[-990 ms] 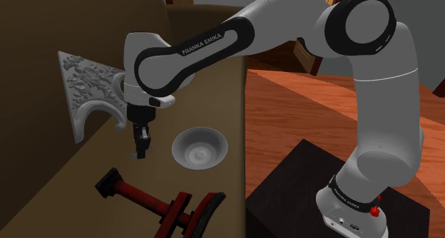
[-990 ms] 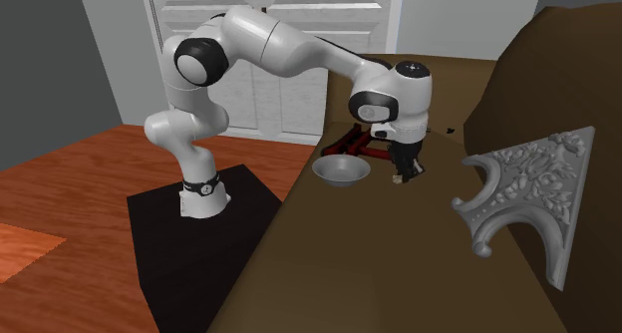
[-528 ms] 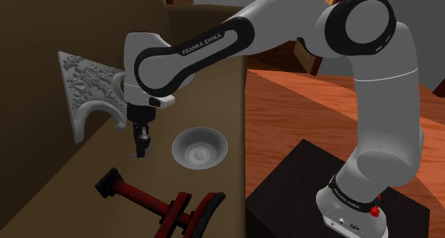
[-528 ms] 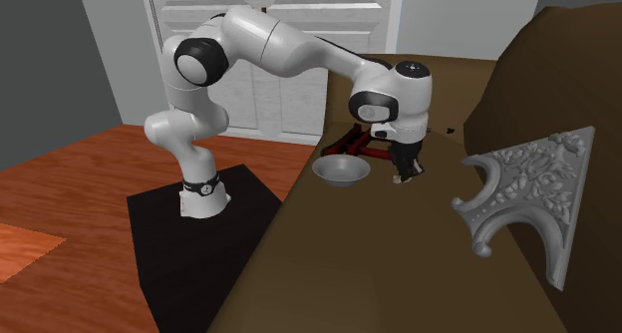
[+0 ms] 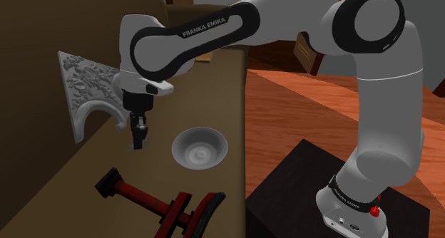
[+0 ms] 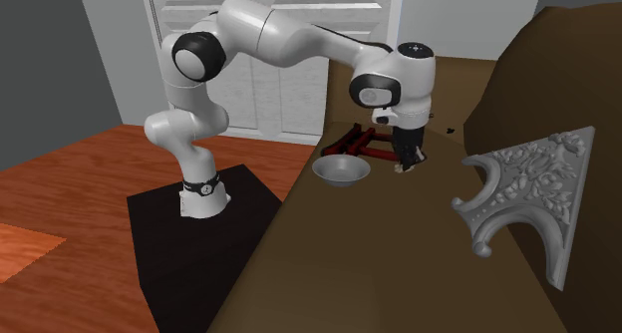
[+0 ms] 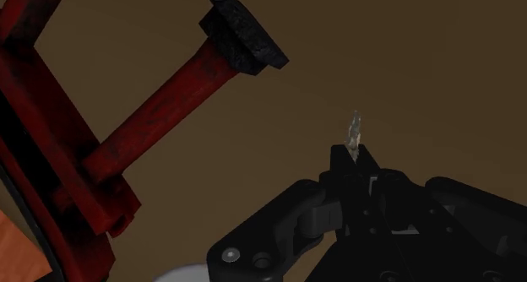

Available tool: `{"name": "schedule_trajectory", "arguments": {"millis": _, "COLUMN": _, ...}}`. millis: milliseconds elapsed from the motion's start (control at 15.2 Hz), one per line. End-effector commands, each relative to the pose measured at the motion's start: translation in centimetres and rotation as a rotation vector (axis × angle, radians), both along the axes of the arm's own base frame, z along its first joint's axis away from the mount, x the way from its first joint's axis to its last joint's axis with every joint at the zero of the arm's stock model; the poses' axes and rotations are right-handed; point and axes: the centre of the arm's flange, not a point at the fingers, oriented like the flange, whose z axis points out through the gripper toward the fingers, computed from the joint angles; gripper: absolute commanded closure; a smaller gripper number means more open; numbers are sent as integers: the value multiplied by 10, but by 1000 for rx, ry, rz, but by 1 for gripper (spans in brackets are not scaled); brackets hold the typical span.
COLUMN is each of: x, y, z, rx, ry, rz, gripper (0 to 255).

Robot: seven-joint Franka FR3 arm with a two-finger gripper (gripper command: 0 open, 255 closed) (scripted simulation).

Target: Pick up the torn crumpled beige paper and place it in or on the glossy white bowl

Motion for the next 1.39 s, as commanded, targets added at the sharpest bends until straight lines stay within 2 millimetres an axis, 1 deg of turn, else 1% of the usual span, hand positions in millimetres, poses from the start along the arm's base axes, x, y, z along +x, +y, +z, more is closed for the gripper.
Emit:
{"name": "schedule_trajectory", "arguments": {"millis": 0, "x": 0, "y": 1, "z": 10, "rx": 0, "ry": 0, "rz": 0, "gripper": 255}}
{"name": "schedule_trajectory", "arguments": {"millis": 924, "x": 0, "y": 1, "z": 83, "rx": 0, "ry": 0, "rz": 0, "gripper": 255}}
{"name": "schedule_trajectory", "arguments": {"millis": 1320, "x": -52, "y": -59, "z": 87, "rx": 0, "ry": 0, "rz": 0, "gripper": 255}}
